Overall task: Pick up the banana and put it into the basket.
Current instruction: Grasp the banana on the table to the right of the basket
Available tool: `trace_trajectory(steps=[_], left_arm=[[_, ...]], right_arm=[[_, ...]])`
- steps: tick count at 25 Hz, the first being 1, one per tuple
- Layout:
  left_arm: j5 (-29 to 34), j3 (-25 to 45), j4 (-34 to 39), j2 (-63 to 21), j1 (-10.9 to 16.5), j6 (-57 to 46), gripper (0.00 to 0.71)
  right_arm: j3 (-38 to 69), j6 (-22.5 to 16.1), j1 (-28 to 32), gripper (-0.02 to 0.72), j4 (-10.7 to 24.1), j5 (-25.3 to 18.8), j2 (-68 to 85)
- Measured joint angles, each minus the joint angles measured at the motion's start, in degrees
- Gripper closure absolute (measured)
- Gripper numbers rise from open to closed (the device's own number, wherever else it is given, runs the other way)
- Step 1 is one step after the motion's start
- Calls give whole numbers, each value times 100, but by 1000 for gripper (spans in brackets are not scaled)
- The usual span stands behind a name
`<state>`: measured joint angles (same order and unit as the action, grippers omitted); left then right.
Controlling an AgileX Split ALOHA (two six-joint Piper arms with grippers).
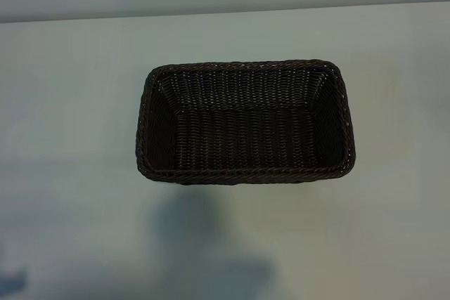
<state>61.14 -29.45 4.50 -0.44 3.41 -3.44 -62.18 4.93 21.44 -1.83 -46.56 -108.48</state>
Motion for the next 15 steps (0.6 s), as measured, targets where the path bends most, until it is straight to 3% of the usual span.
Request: trace_trajectory(steps=[9, 15], left_arm=[[0, 0, 0, 0, 0, -14, 213], [0, 0, 0, 0, 0, -14, 213]], right_arm=[[0, 0, 0, 169, 0, 24, 0], [0, 0, 0, 240, 0, 24, -5]])
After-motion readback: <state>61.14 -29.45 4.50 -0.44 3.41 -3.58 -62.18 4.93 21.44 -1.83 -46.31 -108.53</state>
